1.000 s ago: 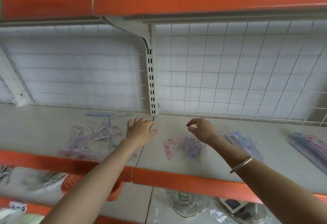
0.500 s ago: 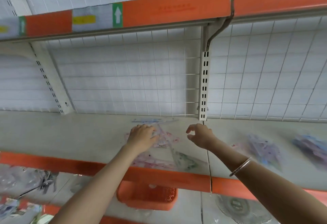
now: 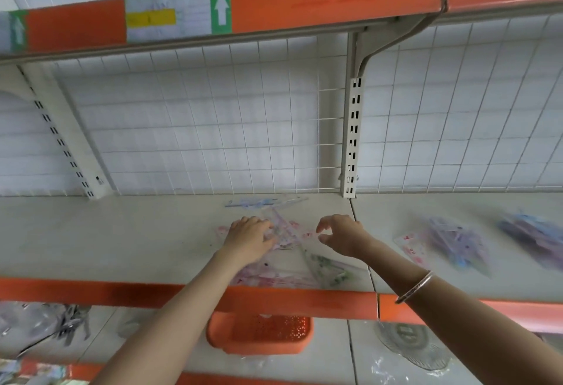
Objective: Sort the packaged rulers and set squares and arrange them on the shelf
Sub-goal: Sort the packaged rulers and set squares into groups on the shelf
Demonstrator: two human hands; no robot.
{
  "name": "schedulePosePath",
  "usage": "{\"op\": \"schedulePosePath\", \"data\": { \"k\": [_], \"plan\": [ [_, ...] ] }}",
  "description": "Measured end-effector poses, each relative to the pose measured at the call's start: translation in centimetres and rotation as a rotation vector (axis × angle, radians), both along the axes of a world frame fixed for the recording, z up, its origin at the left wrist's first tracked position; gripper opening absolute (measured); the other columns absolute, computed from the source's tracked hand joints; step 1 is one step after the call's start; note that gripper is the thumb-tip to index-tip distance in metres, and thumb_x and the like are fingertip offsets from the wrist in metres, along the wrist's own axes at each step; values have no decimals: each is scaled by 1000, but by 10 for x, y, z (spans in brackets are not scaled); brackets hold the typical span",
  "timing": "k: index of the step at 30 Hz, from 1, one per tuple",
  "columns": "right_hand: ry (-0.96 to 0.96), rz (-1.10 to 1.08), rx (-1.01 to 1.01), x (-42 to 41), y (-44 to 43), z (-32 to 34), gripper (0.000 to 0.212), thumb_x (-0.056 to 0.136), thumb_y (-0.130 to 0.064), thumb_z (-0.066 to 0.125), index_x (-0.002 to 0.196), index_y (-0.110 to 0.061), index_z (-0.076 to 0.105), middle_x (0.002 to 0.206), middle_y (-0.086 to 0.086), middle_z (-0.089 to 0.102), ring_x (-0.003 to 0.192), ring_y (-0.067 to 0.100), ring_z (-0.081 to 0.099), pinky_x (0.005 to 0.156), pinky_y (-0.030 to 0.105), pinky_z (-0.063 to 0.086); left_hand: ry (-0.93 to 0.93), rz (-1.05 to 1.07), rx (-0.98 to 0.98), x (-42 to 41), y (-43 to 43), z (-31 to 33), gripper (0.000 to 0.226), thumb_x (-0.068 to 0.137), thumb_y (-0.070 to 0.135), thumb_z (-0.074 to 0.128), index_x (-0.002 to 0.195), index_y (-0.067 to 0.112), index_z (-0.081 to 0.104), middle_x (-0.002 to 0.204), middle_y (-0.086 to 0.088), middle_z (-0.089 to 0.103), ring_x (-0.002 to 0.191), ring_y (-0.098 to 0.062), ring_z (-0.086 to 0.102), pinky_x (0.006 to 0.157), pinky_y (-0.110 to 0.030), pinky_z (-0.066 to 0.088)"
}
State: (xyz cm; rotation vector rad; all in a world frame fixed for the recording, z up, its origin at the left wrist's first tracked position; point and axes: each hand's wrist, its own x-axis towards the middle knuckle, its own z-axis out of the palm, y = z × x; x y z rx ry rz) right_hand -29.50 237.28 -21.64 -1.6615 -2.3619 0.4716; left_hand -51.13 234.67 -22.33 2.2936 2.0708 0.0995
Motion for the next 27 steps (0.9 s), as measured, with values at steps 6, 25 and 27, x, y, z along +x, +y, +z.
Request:
{"op": "schedulePosePath", "data": {
  "k": [6, 25, 27],
  "plan": [
    [-64, 107, -76, 18, -7, 5, 37, 86, -44, 62, 114, -21, 63, 117, -3, 61, 112, 17, 52, 93, 35, 33, -26, -80, -63, 36, -4, -3, 55, 91, 56, 49, 138, 30, 43, 142, 1, 45, 131, -22, 38, 108, -38, 25],
    [-147, 223, -238, 15, -27, 6, 60, 65, -33, 83, 110, 3, 65, 116, 12, 64, 103, 25, 59, 88, 33, 51, -95, -45, -407, 73, 2, 16, 58, 70, 46, 79, 117, 26, 52, 144, 0, 28, 135, -24, 23, 108, -44, 29],
    [-141, 190, -304, 12, -24, 8, 54, 63, -30, 85, 102, 2, 65, 111, 10, 63, 100, 24, 58, 80, 29, 52, -98, -54, -406, 70, 3, 14, 55, 69, 49, 79, 111, 26, 52, 142, 0, 30, 132, -23, 24, 108, -44, 31]
  ]
}}
